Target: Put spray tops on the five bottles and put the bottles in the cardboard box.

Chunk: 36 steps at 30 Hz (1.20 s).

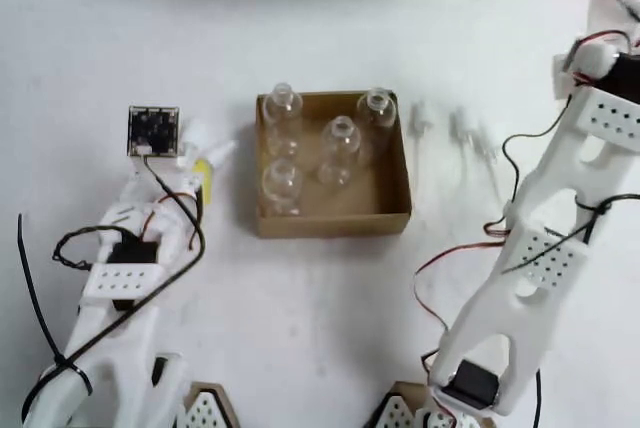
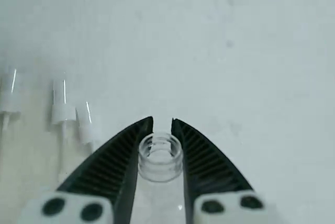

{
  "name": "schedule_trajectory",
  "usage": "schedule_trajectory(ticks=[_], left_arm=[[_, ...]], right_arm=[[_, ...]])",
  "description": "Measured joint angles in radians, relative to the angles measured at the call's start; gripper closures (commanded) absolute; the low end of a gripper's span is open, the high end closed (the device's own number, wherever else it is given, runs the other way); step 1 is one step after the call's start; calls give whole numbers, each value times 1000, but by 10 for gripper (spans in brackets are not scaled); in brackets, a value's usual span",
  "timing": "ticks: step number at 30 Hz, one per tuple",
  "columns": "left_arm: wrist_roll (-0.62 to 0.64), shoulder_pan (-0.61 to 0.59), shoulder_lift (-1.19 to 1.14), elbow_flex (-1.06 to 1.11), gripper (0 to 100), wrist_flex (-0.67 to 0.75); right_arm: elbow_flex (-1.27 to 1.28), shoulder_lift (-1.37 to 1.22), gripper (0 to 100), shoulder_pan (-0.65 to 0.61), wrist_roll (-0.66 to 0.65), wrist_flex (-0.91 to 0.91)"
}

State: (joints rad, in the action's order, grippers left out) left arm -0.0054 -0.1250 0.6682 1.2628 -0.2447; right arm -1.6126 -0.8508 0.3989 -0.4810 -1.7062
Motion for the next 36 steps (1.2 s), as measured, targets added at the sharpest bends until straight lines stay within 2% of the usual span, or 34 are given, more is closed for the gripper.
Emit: schedule_trajectory(ticks=[6, 11, 17, 25, 32, 36], left_arm=[[0, 0, 0, 0, 862, 0], [0, 0, 0, 0, 862, 0], [0, 0, 0, 0, 862, 0], [0, 0, 0, 0, 862, 0], [0, 0, 0, 0, 862, 0], [0, 0, 0, 0, 862, 0]], right_arm=[[201, 255, 982, 18, 44, -2], [571, 519, 982, 5, 46, -2], [939, 804, 982, -89, 101, 20], [1318, 1123, 982, -198, 311, 181], [1699, 1358, 982, -370, 336, 420], [1916, 1482, 982, -439, 336, 617]])
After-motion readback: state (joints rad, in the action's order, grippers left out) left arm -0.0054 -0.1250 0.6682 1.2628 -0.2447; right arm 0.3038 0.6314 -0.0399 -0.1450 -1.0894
